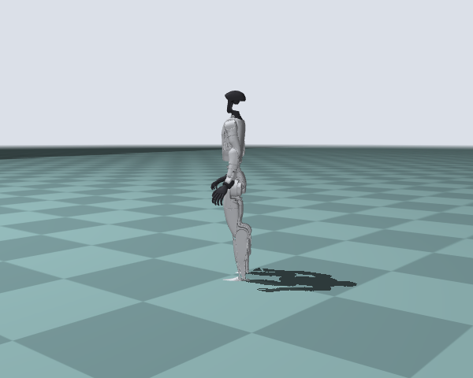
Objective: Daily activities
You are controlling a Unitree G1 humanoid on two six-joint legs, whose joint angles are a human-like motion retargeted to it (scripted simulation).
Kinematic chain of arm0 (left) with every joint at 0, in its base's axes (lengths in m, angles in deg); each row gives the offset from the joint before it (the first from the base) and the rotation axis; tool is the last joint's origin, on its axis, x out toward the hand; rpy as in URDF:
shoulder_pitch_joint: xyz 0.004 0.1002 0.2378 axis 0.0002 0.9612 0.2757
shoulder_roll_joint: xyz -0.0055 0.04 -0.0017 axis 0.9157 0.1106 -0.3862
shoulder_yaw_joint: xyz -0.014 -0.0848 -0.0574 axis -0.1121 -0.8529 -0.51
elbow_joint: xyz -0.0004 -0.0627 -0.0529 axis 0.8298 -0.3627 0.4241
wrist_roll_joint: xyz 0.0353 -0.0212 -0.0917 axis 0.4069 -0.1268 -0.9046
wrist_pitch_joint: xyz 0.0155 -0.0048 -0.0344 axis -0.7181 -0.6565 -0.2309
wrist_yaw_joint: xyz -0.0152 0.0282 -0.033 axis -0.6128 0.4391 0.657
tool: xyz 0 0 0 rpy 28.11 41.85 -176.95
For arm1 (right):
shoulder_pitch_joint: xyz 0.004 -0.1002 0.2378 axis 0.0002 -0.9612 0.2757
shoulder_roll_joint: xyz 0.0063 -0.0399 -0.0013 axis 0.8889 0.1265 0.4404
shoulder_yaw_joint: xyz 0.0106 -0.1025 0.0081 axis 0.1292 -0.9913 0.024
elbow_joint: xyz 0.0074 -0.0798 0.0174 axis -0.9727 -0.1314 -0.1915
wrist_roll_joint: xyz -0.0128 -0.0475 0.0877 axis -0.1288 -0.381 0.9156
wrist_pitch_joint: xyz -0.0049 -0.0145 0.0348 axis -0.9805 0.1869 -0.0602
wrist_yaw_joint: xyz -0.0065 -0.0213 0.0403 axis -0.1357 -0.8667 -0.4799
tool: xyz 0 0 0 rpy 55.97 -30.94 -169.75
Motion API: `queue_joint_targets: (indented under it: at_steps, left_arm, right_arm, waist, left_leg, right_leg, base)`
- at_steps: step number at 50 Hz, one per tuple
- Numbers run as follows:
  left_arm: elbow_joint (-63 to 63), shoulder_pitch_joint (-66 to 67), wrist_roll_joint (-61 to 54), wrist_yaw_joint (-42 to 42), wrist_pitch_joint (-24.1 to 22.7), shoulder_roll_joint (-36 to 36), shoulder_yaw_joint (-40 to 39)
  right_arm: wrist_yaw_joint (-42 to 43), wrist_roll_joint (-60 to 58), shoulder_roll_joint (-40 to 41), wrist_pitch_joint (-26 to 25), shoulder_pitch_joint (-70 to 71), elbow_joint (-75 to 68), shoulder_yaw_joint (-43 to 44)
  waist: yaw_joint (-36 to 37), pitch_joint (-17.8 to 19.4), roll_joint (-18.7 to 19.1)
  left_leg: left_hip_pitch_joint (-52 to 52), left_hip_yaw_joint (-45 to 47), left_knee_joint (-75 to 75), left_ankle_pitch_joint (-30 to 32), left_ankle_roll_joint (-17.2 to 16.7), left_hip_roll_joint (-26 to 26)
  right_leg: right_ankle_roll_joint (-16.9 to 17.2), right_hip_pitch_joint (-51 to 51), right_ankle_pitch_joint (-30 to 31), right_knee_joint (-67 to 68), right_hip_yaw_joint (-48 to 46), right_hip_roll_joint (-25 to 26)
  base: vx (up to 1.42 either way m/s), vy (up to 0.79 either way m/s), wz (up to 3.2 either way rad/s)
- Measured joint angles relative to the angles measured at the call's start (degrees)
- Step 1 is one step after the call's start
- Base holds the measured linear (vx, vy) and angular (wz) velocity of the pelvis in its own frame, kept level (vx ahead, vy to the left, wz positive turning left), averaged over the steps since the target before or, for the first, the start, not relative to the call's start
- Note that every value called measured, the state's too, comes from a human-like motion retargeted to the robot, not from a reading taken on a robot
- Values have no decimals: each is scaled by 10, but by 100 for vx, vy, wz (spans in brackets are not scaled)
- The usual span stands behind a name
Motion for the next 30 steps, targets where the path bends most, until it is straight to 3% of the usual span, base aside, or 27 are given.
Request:
queue_joint_targets:
  at_steps: [5, 10, 17, 23, 27, 30]
  left_arm:
    - [15, -4, -56, 44, 1, 73, -122]
    - [67, -26, -119, 75, -7, 146, -238]
    - [227, -53, -124, 99, -33, 220, -311]
    - [456, -51, -47, 53, -67, 257, -262]
    - [626, -24, 2, -31, -104, 247, -158]
    - [709, -23, -2, -125, -129, 240, -46]
  right_arm:
    - [-11, 31, -14, -7, -6, -17, 35]
    - [-45, 64, -20, -9, -7, -29, 63]
    - [-89, 88, -20, -18, -2, -37, 68]
    - [-106, 85, -25, -16, 14, -34, 49]
    - [-101, 77, -14, -10, 20, -20, 27]
    - [-112, 78, -9, 2, 35, -8, 3]
  waist:
    - [6, -32, -1]
    - [17, -31, -3]
    - [27, -35, -3]
    - [29, -43, -3]
    - [29, -61, -1]
    - [21, -54, 3]
  left_leg:
    - [-45, 4, -3, 10, -2, 1]
    - [-55, 4, 8, 7, -3, 5]
    - [-66, 1, 5, 17, -7, 6]
    - [-76, 0, 6, 20, -6, 3]
    - [-88, 1, -2, 23, -3, -1]
    - [-79, -1, 4, 14, -2, -2]
  right_leg:
    - [-3, -41, 14, -10, 4, 2]
    - [-6, -50, 14, -2, 7, 5]
    - [-5, -61, 23, -5, 11, 6]
    - [4, -72, 26, -3, 12, 3]
    - [9, -85, 33, -11, 13, -1]
    - [11, -80, 21, 4, 14, -3]
  base:
    - [0, 0, 0]
    - [0, 0, 0]
    - [-1, 0, 0]
    - [-6, 3, -5]
    - [-5, 5, -5]
    - [0, 0, 0]
